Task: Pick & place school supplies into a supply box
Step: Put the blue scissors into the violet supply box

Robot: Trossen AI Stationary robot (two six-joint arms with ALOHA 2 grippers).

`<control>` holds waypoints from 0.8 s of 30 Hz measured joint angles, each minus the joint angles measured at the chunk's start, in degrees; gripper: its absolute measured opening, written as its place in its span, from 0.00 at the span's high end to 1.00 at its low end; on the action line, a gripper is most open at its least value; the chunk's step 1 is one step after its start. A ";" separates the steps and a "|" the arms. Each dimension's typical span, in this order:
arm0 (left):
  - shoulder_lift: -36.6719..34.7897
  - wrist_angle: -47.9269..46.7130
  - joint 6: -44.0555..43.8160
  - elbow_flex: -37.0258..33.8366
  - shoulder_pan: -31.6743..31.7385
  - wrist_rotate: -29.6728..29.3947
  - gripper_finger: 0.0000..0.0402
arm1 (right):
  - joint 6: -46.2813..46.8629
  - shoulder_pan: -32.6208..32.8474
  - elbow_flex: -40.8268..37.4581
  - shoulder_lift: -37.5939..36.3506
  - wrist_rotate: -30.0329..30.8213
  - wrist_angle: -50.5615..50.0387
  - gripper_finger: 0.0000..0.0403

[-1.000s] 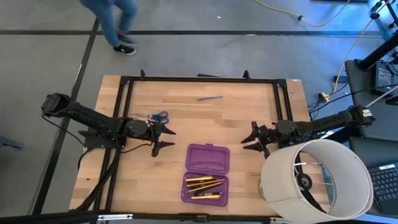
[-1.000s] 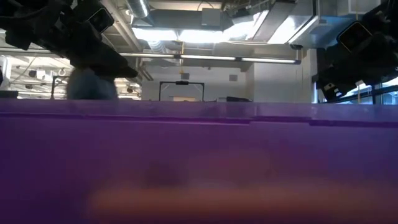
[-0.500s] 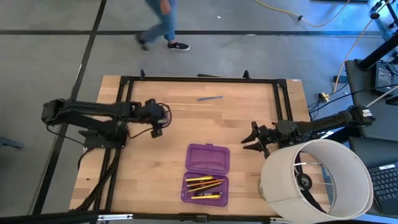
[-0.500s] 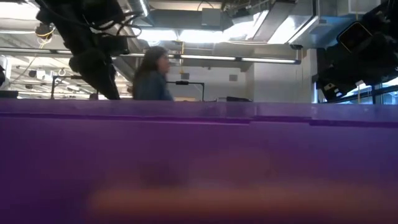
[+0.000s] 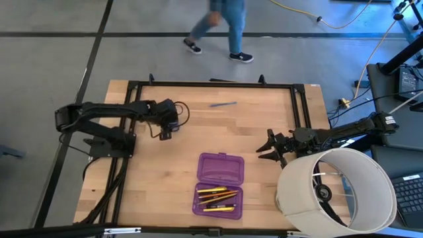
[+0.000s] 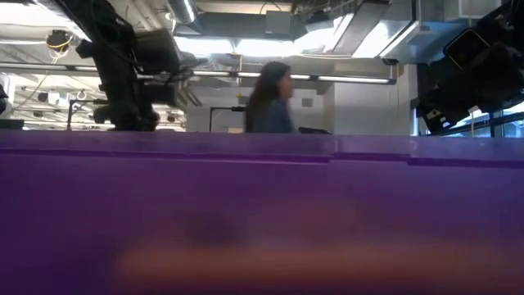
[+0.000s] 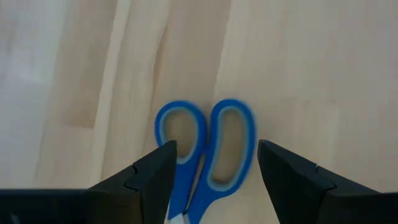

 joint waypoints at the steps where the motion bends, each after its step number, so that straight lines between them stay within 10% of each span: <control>1: 1.00 0.03 0.00 0.00 0.67 -0.02 0.45 | 0.00 0.00 0.00 0.02 0.00 -0.02 0.67; 24: 13.09 4.37 3.51 0.19 5.15 0.85 0.45 | -0.01 0.00 0.02 0.02 0.09 -1.14 0.67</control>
